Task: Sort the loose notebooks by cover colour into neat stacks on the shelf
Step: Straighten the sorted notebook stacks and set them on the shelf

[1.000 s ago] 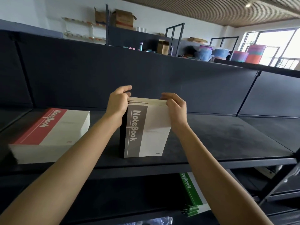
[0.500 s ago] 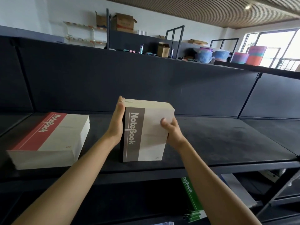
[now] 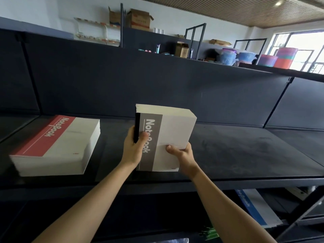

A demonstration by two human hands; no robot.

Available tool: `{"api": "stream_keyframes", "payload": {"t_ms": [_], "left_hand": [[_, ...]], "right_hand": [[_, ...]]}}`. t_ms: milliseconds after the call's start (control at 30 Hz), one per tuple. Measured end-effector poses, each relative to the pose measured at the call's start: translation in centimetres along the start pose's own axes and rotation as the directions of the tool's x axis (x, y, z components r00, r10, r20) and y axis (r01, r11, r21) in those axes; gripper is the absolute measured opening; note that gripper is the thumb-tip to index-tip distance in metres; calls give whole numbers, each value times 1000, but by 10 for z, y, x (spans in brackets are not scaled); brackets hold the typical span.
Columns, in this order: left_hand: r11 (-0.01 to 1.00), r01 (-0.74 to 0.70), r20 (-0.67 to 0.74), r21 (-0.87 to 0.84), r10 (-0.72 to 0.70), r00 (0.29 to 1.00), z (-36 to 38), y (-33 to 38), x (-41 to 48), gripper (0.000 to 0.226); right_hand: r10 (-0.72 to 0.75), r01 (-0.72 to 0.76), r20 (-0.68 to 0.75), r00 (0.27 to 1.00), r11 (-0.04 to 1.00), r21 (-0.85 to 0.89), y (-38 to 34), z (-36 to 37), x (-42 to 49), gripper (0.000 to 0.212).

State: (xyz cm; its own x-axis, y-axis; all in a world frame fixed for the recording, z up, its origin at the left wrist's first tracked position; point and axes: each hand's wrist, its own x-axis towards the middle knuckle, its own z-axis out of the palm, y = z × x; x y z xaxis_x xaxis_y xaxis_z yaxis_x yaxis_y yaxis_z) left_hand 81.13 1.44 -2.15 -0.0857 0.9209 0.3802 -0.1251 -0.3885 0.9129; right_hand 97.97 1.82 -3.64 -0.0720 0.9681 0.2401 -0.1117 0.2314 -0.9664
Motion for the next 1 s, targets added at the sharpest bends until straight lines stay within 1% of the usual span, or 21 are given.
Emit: {"api": "stream_keyframes", "payload": {"t_ms": [67,100,133,167,200,233,300,333,367,400,433,467,500,533,600,700,767,867,1000], "left_hand": [[999,27,-23,26,-27,999,2,6,5,38],[998,55,-42,38,-54,998,4,12,10,21],[994,87,-63,65,-83,995,6,19,15,10],[988,123,-87,92,-115,990,7,26,22,11],[979,176,-106,106,-165,981,7,32,30,18],[959,262,-122,104,-250,961,8,37,38,30],[885,455,-137,102,-441,887,7,44,53,53],[845,521,-137,121,-506,852,5,44,58,58],[822,549,-137,152,-533,835,4,41,60,55],[803,563,-142,198,-545,827,2,39,60,48],[785,571,-143,240,-554,820,-1,35,59,41],[768,583,-149,264,-565,812,-4,30,59,40],[751,600,-148,277,-584,798,-7,25,59,42],[729,622,-142,285,-610,780,-9,22,57,41],[698,655,-135,291,-648,750,-13,19,56,31],[660,679,-141,322,-676,724,-16,16,55,22],[657,675,-147,335,-672,726,-17,13,57,22],[657,647,-153,387,-646,748,-19,12,60,20],[645,623,-167,443,-624,764,-23,7,61,32]], "right_hand": [[19,-19,-18,1000,999,-32,-9,2,2,60],[35,-37,-37,999,998,-53,-14,2,5,50],[61,-64,-53,997,996,-65,-21,4,8,38],[95,-99,-65,993,992,-73,-28,5,14,29],[130,-136,-71,989,987,-87,-37,8,18,22],[162,-170,-76,984,979,-115,-43,9,24,21],[261,-277,-111,959,945,-174,-53,13,33,30],[327,-349,-138,935,917,-193,-56,16,36,31],[384,-410,-156,910,889,-203,-56,18,40,31],[433,-463,-176,884,860,-213,-55,20,42,35],[465,-501,-193,864,832,-239,-49,21,45,44],[497,-542,-220,840,796,-270,-44,23,47,56],[514,-564,-233,826,769,-300,-36,24,50,62],[529,-583,-246,812,749,-315,-31,26,51,64],[546,-602,-252,799,726,-334,-22,28,56,67],[540,-602,-269,798,687,-407,-18,32,62,75],[521,-596,-291,802,669,-444,-17,34,64,76],[515,-593,-298,804,655,-468,-10,37,66,76],[510,-586,-295,808,647,-488,1,42,69,75]]}}
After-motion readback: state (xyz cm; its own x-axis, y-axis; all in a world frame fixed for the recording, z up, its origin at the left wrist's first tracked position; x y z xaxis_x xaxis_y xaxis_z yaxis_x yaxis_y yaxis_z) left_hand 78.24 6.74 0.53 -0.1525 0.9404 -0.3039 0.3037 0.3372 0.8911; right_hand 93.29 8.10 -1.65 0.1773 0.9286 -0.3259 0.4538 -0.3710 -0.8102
